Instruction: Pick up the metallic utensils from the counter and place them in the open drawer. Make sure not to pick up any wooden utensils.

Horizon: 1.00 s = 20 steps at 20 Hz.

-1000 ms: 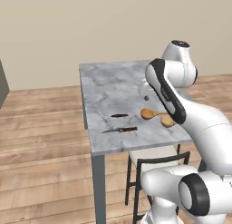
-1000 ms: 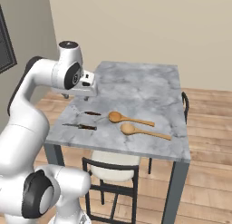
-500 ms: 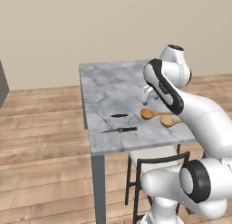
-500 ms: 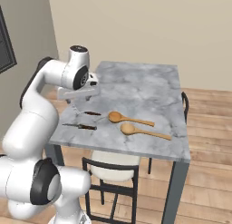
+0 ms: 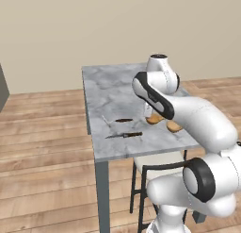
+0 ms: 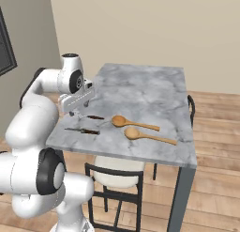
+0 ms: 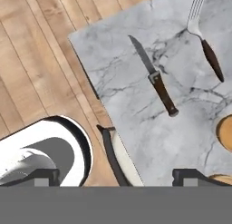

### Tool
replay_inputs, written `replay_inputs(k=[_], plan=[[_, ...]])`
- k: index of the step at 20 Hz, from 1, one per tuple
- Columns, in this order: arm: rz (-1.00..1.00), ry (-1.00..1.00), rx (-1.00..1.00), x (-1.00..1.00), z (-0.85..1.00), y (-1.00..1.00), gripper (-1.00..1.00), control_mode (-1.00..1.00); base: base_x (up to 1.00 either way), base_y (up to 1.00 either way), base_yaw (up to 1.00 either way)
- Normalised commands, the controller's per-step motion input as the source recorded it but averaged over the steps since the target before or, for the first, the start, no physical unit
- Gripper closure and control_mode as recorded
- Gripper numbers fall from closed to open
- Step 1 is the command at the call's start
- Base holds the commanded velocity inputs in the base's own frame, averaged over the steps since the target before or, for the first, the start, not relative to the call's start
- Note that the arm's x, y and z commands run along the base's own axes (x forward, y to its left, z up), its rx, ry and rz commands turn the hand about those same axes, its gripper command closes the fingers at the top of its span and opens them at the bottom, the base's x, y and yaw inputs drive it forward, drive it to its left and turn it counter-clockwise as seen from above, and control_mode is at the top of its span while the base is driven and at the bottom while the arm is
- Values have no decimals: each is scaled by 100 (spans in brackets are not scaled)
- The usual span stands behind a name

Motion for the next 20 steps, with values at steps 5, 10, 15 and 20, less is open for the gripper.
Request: replay_inputs(k=[5, 10, 15, 20], plan=[[21, 2, -8, 7, -26, 7, -100, -100, 0, 0, 0], [1, 14, 0, 5, -18, 0, -100, -100, 0, 0, 0], [0, 21, 0, 19, -20, 0, -100, -100, 0, 0, 0], [0, 19, 0, 27, -22, 0, -100, -100, 0, 0, 0]])
